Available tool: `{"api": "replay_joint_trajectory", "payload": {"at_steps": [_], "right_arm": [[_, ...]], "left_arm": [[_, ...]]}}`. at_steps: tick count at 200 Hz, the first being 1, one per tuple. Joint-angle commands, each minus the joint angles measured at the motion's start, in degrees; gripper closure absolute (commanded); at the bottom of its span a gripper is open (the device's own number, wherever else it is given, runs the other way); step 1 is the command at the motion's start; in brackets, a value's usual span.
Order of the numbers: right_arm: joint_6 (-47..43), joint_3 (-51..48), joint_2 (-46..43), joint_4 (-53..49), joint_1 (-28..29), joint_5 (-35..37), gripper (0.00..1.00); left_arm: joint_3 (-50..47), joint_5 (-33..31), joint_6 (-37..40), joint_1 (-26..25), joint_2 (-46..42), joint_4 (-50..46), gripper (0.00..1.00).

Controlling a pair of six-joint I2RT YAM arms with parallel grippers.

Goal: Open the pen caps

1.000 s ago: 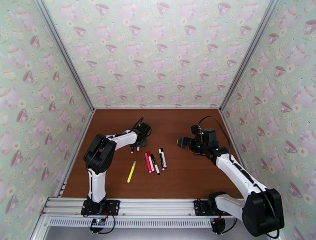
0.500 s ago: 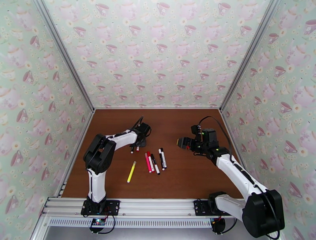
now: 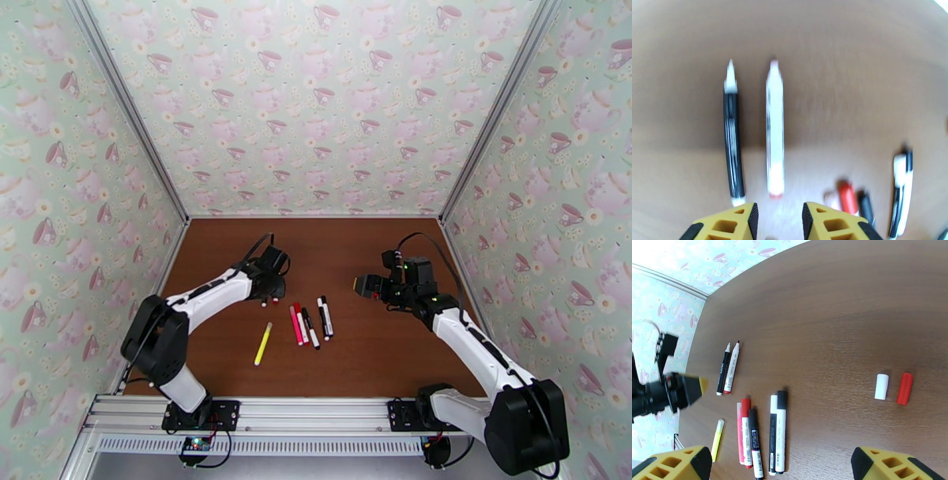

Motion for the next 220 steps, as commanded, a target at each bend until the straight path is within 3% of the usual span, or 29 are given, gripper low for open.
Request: {"api": "replay_joint_trajectory", "payload": {"at_steps": [1,43,57,220], "right_arm": [[0.9,1.6,0.0,1.4,0.5,-2.2,0.0],[0.7,1.8,1.4,2.2,1.6,-2.5,0.0],[0.8,1.9,1.9,2.5,1.8,-2.5,0.0],[-0.1,2.9,2.4,0.1,2.3,-0.8,0.0]], "left_arm": [[-3.6,6.9,0.3,-0.6,-3.8,-2.6,0.62],[-10.7,8.1,-1.8,-2.5,-9.1,-5.3,0.61],[-12.0,10.2,-1.8,-2.6,-9.6,-5.6,0.56],[-13.0,10.1,-1.7,-3.0,-2.0,-9.3,0.65]]}}
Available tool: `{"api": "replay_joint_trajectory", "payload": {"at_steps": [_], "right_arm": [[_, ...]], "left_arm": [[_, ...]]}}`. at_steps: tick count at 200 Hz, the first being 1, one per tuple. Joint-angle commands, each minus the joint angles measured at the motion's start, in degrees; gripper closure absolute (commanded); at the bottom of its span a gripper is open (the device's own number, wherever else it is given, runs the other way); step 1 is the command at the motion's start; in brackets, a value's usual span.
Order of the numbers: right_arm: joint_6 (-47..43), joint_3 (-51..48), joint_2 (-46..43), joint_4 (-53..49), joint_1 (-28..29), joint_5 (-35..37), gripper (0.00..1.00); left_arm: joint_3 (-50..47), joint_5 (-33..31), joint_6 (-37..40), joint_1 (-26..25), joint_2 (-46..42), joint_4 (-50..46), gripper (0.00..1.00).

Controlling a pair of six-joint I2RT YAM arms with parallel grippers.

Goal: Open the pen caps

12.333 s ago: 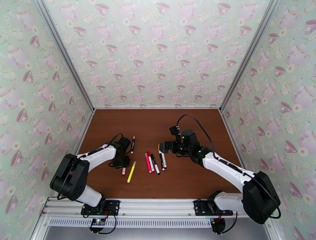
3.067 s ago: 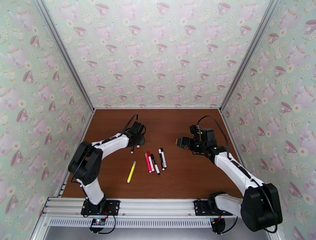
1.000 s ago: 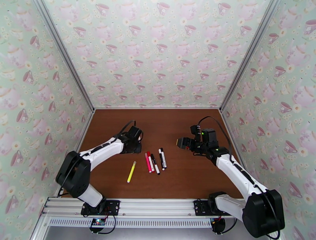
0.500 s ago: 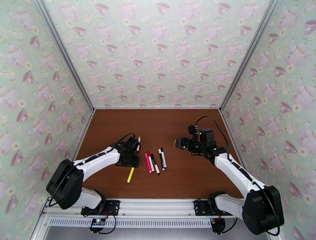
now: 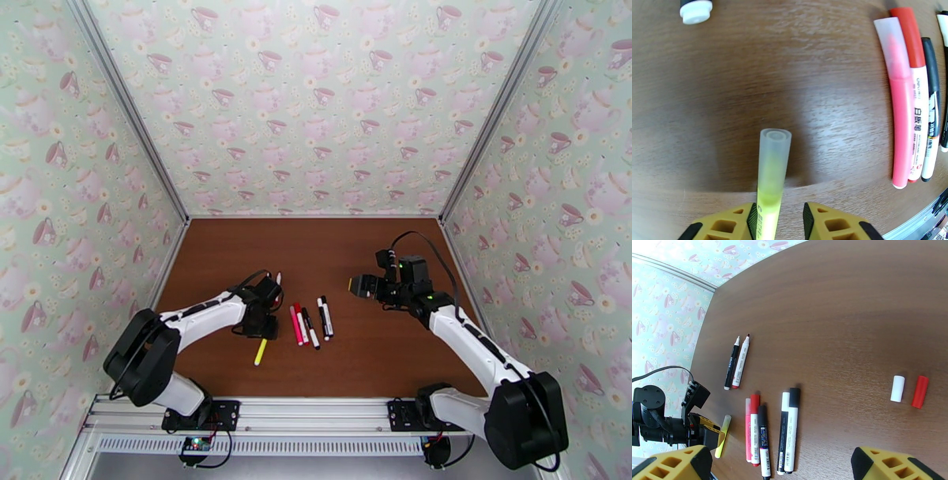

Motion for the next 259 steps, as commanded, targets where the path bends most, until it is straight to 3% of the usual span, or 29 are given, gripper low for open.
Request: {"api": "replay_joint_trajectory", "payload": {"at_steps": [1,77,158,221,259], "right_arm": [[-0.4,2.0,0.7,-0.9,0.4,0.1,0.0],[0.0,2.0,1.2,-0.1,0.4,0.1,0.0],[2.0,1.4,0.9,2.0,0.9,-0.6,0.0],[9.7,0.0,0.5,7.1,0.9,-3.8,0.02],[9.9,1.5,1.2,8.0,4.0,-3.9,0.1]], "left_arm": [[-0.4,0.0,-0.2,-0.3,1.8,-1.3,0.65],[-0.1,-0.3,-0.5,-0.8,3.7,-0.1,0.71],[0.5,-0.7,-0.4,-2.2,2.3,1.4,0.84],[5.3,8.4,2.6,-5.1,-4.3,9.1,0.84],[6.9,17.6,3.4,-6.0,-4.7,17.5,0.84]]}}
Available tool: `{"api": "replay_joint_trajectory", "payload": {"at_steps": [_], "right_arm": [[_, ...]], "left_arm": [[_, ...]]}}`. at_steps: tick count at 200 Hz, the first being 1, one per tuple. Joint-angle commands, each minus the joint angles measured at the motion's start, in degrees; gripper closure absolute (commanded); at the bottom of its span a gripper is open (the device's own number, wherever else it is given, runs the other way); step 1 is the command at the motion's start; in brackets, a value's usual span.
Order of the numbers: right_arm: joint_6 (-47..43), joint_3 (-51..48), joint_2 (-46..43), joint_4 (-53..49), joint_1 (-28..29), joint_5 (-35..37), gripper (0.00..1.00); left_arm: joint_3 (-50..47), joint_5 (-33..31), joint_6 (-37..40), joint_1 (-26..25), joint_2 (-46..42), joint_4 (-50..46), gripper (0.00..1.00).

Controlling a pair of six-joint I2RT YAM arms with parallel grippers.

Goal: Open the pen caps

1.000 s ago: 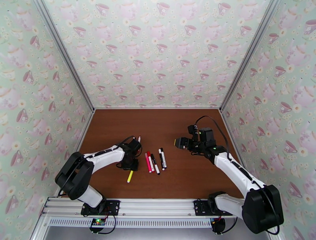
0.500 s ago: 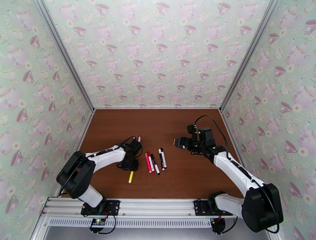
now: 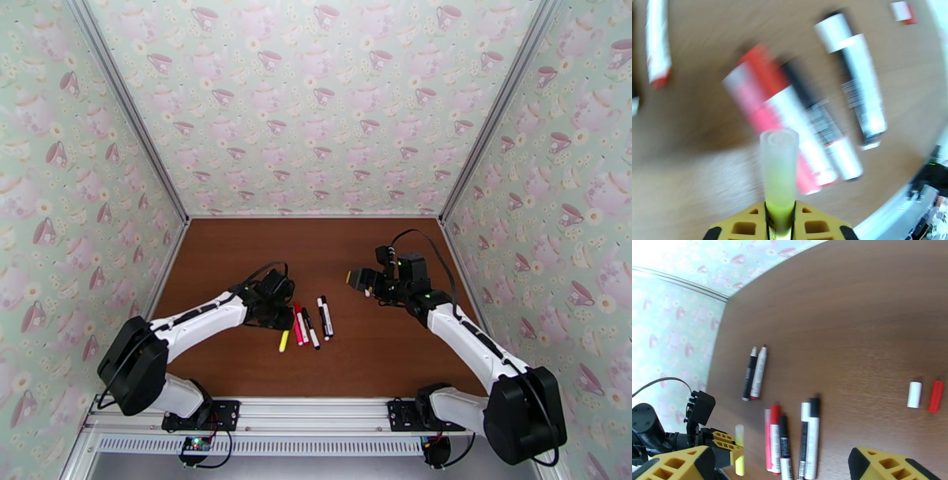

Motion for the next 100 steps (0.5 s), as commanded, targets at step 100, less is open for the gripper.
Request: {"api": "replay_joint_trajectory", "payload": {"at_steps": [100], "right_arm": [[0.2,8.5,4.6,-2.9,10.6,2.6,0.41]], "left_arm": [[3.6,20.6,1.7,-2.5,2.9,26.4,0.83]]}}
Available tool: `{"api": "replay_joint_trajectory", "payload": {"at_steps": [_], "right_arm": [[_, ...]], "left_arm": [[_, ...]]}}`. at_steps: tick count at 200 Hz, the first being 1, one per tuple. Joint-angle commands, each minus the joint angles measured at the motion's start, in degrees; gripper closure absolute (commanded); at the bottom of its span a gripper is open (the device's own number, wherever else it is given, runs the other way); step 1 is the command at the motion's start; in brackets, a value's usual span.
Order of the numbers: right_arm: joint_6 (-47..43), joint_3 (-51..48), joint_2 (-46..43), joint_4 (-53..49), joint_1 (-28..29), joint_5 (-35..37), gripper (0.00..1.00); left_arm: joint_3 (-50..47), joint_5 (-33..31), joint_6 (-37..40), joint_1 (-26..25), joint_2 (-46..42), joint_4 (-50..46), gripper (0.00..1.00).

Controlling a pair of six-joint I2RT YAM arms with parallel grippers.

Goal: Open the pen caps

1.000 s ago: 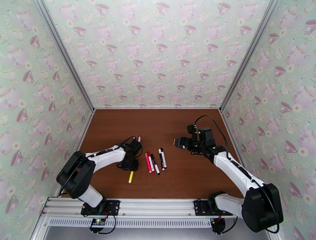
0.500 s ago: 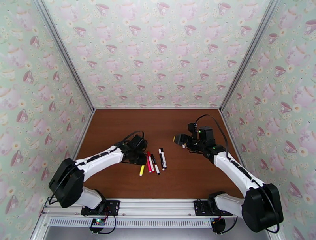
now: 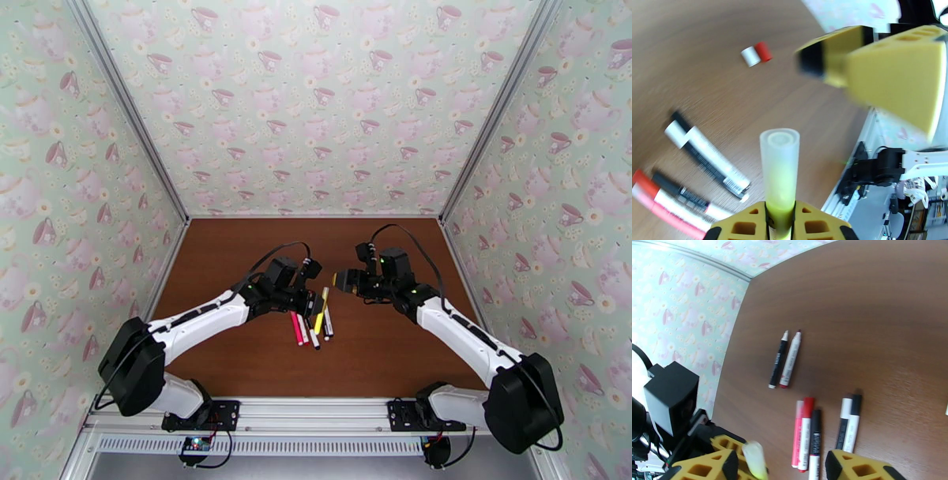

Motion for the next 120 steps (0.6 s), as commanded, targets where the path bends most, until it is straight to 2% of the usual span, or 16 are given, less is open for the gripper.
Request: {"api": "replay_joint_trajectory", "payload": {"at_steps": [1,120], "right_arm": [[-0.6,2.4,0.8,-1.8,1.4,1.6,0.4],[-1.0,4.1,3.0,-2.7,4.3,3.3,0.61]], "left_arm": [[1.2,3.8,0.9,-0.3,1.6,5.0,0.84],[2.7,4.8,-0.4,-0.8,3.2,8.2,0.84]]}}
